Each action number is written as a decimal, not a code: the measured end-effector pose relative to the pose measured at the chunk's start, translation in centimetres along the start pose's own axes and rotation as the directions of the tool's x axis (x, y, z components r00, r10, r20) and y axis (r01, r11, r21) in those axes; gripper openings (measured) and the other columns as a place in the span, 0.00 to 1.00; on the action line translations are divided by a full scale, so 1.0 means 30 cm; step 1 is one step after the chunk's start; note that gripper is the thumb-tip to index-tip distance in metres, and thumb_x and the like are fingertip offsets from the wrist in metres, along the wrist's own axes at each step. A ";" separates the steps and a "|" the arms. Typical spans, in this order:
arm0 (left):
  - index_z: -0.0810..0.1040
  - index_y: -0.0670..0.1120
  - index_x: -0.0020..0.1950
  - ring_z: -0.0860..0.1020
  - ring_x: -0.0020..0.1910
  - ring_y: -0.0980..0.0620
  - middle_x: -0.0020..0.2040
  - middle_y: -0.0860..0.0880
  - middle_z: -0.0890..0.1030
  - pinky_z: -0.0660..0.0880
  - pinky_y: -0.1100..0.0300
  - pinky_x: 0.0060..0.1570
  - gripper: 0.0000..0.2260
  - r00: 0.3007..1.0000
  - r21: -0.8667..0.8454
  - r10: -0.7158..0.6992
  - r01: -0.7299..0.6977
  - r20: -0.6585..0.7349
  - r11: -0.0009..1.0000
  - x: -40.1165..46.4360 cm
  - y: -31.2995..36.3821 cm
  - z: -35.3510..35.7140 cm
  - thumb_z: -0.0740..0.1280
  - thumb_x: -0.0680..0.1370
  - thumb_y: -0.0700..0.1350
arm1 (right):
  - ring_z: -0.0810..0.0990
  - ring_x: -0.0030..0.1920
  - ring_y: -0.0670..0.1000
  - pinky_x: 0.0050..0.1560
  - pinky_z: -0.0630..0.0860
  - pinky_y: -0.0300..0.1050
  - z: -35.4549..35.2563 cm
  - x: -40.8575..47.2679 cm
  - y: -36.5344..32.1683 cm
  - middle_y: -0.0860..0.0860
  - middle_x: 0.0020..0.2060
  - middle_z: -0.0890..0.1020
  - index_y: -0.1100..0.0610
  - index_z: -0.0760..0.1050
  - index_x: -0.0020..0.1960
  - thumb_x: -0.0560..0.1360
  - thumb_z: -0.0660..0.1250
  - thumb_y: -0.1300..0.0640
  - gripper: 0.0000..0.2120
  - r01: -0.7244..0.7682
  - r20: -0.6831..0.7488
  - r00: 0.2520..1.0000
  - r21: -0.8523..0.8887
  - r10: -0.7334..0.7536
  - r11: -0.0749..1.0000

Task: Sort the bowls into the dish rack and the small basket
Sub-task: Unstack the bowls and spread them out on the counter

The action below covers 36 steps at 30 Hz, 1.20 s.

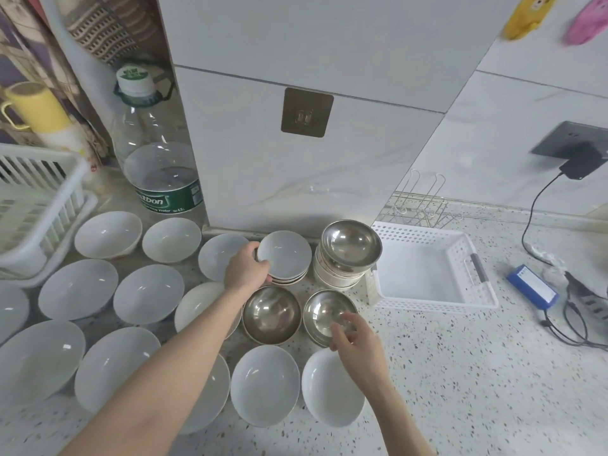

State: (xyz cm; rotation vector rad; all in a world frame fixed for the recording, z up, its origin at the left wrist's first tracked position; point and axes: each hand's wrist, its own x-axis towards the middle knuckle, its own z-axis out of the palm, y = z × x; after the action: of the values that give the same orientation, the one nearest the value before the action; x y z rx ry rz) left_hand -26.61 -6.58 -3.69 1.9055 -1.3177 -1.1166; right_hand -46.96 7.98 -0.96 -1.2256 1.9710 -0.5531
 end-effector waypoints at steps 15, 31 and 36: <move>0.72 0.54 0.62 0.83 0.39 0.44 0.40 0.46 0.81 0.79 0.48 0.46 0.19 0.981 0.013 0.190 -0.190 -0.024 0.982 -0.034 0.052 -0.129 0.59 0.76 0.36 | 0.81 0.39 0.38 0.41 0.74 0.39 0.073 0.085 -0.094 0.44 0.37 0.84 0.49 0.73 0.62 0.76 0.61 0.52 0.15 -0.059 0.059 0.997 0.063 0.056 0.996; 0.74 0.53 0.59 0.79 0.25 0.52 0.32 0.41 0.79 0.66 0.67 0.20 0.18 0.963 -0.562 -0.233 0.119 -0.135 0.818 -0.193 -0.175 -0.335 0.63 0.77 0.32 | 0.81 0.50 0.59 0.50 0.74 0.47 0.270 0.341 -0.291 0.61 0.52 0.83 0.68 0.76 0.59 0.77 0.60 0.53 0.20 -0.206 0.028 0.978 -0.034 0.207 0.978; 0.75 0.54 0.56 0.78 0.23 0.52 0.29 0.42 0.79 0.65 0.68 0.18 0.19 0.958 -0.590 -0.259 0.141 -0.121 0.795 -0.222 -0.209 -0.348 0.61 0.76 0.30 | 0.81 0.51 0.61 0.44 0.72 0.45 0.285 0.347 -0.310 0.61 0.51 0.83 0.67 0.74 0.60 0.74 0.59 0.61 0.17 -0.250 -0.024 0.968 -0.024 0.250 0.968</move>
State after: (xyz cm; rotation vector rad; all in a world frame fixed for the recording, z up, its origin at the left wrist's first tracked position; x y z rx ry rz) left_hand -15.74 1.77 -1.48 1.6522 -0.5711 -1.2211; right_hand -37.85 -5.32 -3.79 -0.9697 2.1167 -0.4131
